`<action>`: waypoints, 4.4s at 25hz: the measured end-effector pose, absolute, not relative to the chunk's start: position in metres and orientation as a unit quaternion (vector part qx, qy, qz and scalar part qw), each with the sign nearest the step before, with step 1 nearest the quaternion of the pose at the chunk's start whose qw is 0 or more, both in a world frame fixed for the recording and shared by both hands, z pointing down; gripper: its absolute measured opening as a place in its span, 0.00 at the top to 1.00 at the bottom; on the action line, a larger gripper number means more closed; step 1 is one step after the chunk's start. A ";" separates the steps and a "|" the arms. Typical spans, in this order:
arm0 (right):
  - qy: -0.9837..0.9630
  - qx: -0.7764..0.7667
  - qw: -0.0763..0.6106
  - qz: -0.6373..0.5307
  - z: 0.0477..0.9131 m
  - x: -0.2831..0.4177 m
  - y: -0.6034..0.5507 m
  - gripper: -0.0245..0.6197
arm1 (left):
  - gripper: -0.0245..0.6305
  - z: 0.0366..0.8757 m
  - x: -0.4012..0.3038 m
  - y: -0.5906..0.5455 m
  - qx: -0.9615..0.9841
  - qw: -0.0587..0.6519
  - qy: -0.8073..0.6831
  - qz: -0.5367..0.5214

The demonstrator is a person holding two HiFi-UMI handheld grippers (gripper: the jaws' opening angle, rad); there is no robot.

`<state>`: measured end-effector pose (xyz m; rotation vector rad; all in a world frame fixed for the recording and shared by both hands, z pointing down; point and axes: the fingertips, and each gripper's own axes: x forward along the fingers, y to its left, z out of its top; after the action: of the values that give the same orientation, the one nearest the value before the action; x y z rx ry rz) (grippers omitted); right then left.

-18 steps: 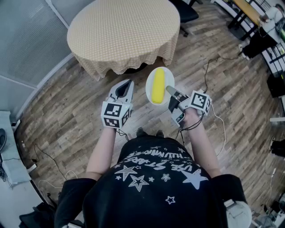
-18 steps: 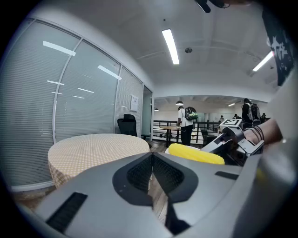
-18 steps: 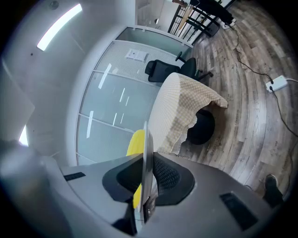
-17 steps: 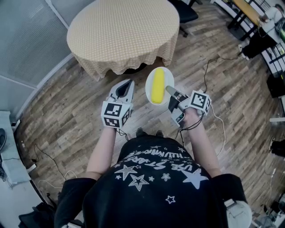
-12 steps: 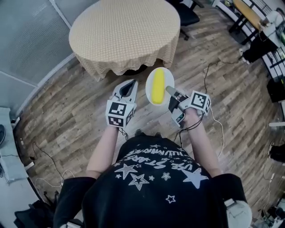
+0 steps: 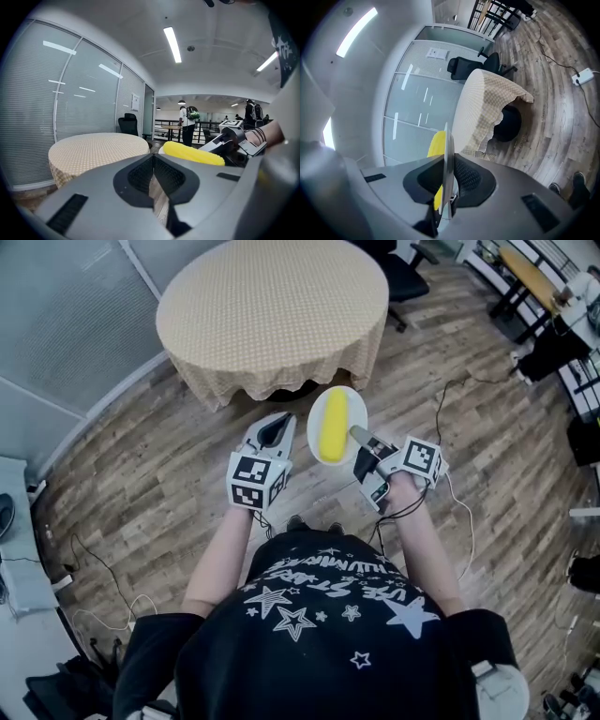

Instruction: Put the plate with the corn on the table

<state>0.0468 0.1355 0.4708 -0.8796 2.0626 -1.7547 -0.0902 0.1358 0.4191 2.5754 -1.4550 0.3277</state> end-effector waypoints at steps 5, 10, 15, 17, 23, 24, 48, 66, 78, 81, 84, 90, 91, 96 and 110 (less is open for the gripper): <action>0.717 -0.309 0.144 -0.608 0.471 0.043 0.143 0.89 | 0.95 0.422 -0.096 0.140 0.863 0.089 -0.486 0.109; 0.715 -0.312 0.144 -0.609 0.470 0.037 0.143 0.89 | 0.95 0.426 -0.100 0.141 0.865 0.097 -0.480 0.107; 0.709 -0.313 0.156 -0.612 0.470 0.024 0.141 0.89 | 0.95 0.429 -0.112 0.141 0.868 0.098 -0.474 0.108; 0.708 -0.315 0.160 -0.612 0.469 0.020 0.140 0.89 | 0.95 0.429 -0.117 0.139 0.869 0.100 -0.472 0.109; 0.707 -0.318 0.173 -0.608 0.467 0.014 0.135 0.89 | 0.95 0.429 -0.122 0.129 0.876 0.093 -0.460 0.113; 0.706 -0.319 0.176 -0.607 0.466 0.014 0.136 0.89 | 0.95 0.429 -0.122 0.127 0.877 0.092 -0.457 0.114; 0.702 -0.313 0.167 -0.618 0.485 0.033 0.054 0.89 | 0.95 0.451 -0.112 0.056 0.867 0.110 -0.469 0.128; 0.722 -0.253 0.148 -0.627 0.483 0.065 -0.073 0.89 | 0.95 0.450 -0.081 -0.046 0.831 0.114 -0.525 0.144; 0.723 -0.239 0.116 -0.638 0.497 0.098 -0.117 0.89 | 0.95 0.458 -0.048 -0.084 0.811 0.131 -0.552 0.143; 0.728 -0.235 0.108 -0.635 0.499 0.099 -0.121 0.89 | 0.95 0.461 -0.047 -0.081 0.806 0.138 -0.557 0.143; 0.725 -0.233 0.110 -0.639 0.504 0.099 -0.121 0.89 | 0.95 0.464 -0.048 -0.078 0.803 0.142 -0.560 0.145; 0.719 -0.238 0.112 -0.644 0.512 0.085 -0.139 0.89 | 0.95 0.474 -0.064 -0.103 0.805 0.149 -0.555 0.146; 0.719 -0.240 0.112 -0.643 0.512 0.084 -0.141 0.89 | 0.95 0.477 -0.064 -0.108 0.806 0.151 -0.553 0.146; 0.716 -0.250 0.117 -0.641 0.508 0.084 -0.163 0.89 | 0.95 0.475 -0.062 -0.146 0.819 0.150 -0.537 0.140; 0.705 -0.296 0.138 -0.629 0.507 0.062 -0.259 0.89 | 0.95 0.480 -0.102 -0.242 0.836 0.153 -0.510 0.131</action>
<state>0.0620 -0.2591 0.5067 -0.8557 2.0406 -1.8205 -0.1023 -0.2418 0.4800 2.3986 -1.4631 0.3765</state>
